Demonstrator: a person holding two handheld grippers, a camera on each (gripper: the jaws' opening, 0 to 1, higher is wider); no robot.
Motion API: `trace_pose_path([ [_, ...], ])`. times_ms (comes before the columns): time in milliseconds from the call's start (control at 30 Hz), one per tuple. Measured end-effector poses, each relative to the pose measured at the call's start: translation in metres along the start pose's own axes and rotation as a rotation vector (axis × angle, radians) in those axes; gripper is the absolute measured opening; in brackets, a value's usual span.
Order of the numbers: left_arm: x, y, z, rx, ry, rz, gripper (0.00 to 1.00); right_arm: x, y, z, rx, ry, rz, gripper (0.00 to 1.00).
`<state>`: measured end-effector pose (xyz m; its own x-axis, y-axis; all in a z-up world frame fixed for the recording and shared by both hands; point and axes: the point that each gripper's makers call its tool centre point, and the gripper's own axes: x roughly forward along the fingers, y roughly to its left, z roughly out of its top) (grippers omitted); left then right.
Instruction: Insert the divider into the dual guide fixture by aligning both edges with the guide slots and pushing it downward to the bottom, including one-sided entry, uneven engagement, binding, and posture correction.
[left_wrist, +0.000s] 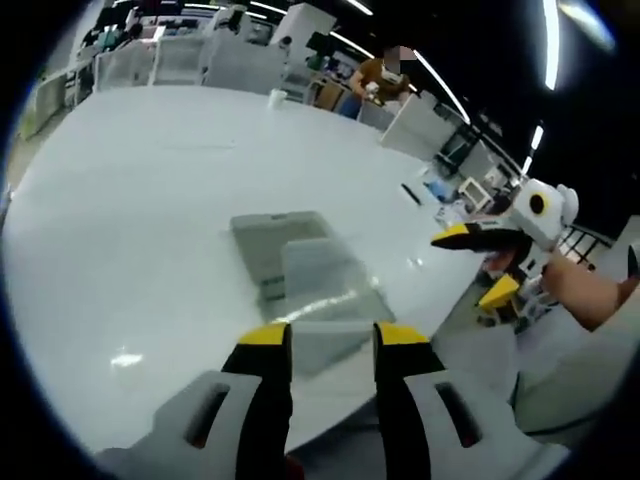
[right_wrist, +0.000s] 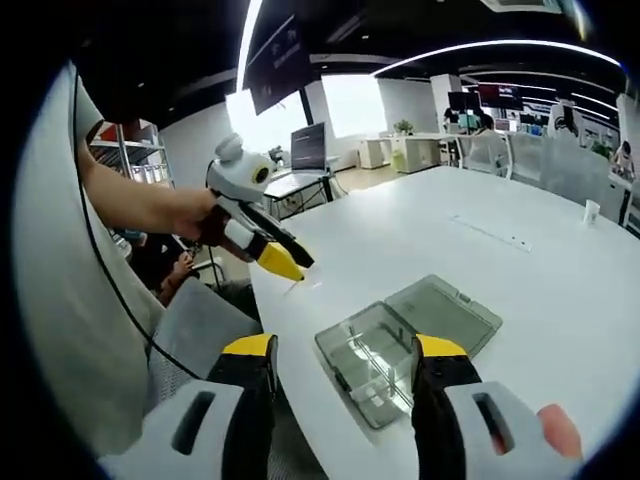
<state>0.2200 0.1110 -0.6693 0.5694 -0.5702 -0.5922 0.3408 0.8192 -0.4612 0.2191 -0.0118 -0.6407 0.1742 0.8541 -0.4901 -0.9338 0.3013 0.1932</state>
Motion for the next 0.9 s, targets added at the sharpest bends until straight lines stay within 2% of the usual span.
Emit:
trace_pose_path([
  [300, 0.001, -0.021, 0.008, 0.003, -0.032, -0.081, 0.28, -0.003, 0.001, 0.009, 0.024, -0.036, 0.012, 0.50],
  [900, 0.005, -0.054, 0.019, 0.029, -0.056, -0.193, 0.28, -0.007, -0.002, 0.026, 0.066, -0.093, 0.018, 0.49],
])
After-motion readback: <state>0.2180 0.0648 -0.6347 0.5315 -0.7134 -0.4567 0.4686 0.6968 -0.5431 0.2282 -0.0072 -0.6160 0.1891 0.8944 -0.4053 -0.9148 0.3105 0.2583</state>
